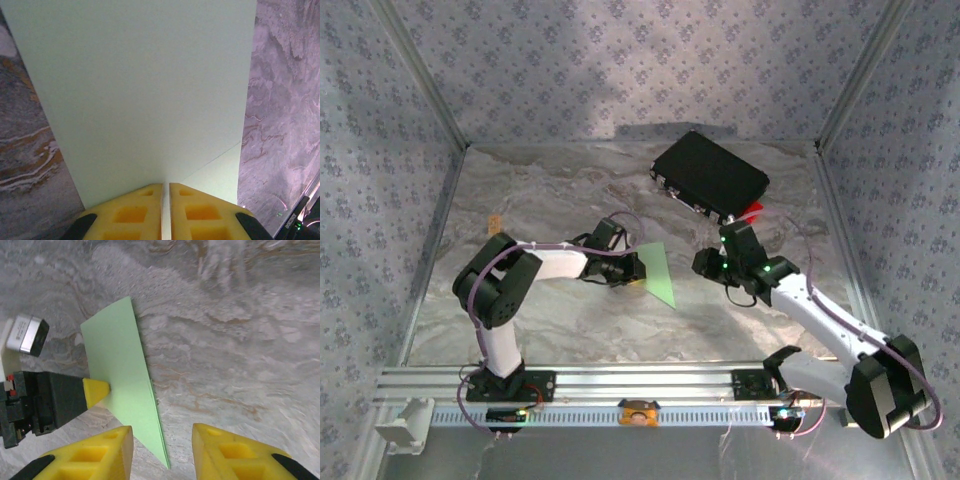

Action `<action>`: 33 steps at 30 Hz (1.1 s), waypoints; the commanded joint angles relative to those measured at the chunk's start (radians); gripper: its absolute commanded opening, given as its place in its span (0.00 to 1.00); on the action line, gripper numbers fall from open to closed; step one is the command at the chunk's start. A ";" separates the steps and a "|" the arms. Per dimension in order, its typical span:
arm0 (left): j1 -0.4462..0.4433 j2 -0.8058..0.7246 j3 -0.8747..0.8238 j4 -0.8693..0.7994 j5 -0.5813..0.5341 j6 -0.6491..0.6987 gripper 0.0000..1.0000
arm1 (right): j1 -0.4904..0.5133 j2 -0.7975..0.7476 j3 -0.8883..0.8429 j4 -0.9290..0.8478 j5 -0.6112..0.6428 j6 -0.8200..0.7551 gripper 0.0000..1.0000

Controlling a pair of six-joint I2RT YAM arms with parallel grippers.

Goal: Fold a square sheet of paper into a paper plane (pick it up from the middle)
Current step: Third fold the triangle at the center of the table, then fourth fold the wing at the center of the table.

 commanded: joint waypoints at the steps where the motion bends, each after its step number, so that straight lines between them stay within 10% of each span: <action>1: -0.006 -0.070 -0.021 -0.001 -0.010 -0.016 0.14 | -0.012 0.076 -0.018 0.110 -0.123 -0.138 0.41; 15: 0.079 -0.256 -0.135 0.034 -0.065 -0.047 0.42 | 0.028 0.336 0.043 0.206 -0.254 -0.160 0.49; 33: 0.144 -0.231 -0.177 0.153 -0.002 -0.135 0.48 | 0.028 0.519 0.113 0.215 -0.292 -0.208 0.40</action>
